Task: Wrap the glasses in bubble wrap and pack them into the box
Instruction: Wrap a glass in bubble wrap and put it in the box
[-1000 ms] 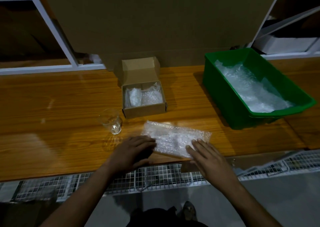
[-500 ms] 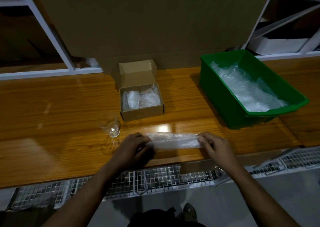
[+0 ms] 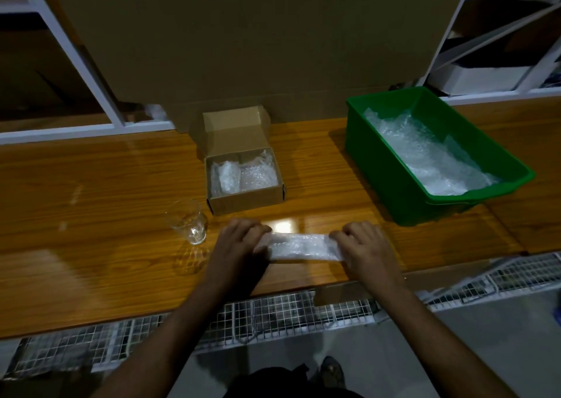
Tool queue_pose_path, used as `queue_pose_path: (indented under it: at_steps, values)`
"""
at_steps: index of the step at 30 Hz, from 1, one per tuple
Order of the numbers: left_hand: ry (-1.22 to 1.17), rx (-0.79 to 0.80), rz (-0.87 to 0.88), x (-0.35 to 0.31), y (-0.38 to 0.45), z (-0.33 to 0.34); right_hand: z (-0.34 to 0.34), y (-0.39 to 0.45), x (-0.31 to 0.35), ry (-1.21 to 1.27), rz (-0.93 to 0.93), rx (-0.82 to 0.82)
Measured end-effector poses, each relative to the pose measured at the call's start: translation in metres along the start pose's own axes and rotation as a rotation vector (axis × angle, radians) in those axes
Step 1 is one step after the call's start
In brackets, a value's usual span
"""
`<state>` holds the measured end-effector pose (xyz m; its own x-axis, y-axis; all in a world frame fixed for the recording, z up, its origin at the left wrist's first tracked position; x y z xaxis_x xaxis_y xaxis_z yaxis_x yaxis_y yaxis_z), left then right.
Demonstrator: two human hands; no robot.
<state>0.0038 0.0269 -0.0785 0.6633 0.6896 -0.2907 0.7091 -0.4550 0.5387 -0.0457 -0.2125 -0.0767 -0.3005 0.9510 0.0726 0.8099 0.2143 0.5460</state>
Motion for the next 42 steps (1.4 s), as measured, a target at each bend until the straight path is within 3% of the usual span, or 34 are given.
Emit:
queue_pose_path:
  at_steps: [2,4,11,15,22,27,33,39,42]
  values:
    - [-0.064,0.065,0.187,-0.010,-0.004,0.002,0.006,-0.007,0.011,0.023,-0.124,0.083]
    - [-0.081,0.150,0.233,-0.008,-0.009,0.007,0.009,-0.017,0.002,0.112,-0.085,0.128]
    - [-0.045,0.230,0.177,0.015,-0.023,0.007,0.010,-0.033,-0.011,0.313,0.000,0.126]
    - [-0.065,0.199,0.127,0.018,-0.023,0.008,0.007,-0.025,-0.013,0.278,0.018,0.056]
    - [0.109,0.109,0.115,0.016,-0.018,0.004,0.007,-0.013,-0.016,0.210,0.079,0.098]
    - [0.166,0.110,-0.184,0.027,-0.005,0.007,0.021,-0.004,-0.028,0.256,0.232,0.183]
    - [0.027,0.165,-0.544,0.044,0.000,0.018,0.020,0.001,-0.044,0.453,0.513,0.194]
    - [0.078,0.049,-0.551,0.054,0.002,0.016,0.018,0.008,-0.055,0.513,0.696,0.206]
    - [0.062,-0.004,-0.415,0.049,0.010,0.006,0.018,0.014,-0.052,0.459,0.670,0.241]
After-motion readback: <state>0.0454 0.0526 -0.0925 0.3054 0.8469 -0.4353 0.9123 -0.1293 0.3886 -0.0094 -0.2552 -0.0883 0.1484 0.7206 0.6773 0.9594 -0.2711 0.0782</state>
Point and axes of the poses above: each hand's wrist, its own y-axis towards the middle knuckle, its own z-axis out of the palm, x = y × z, the point moved 7 cm from there along y, towards the middle knuckle, and after that the axes turned 6 degrees about -x, right-handed, at the moved point
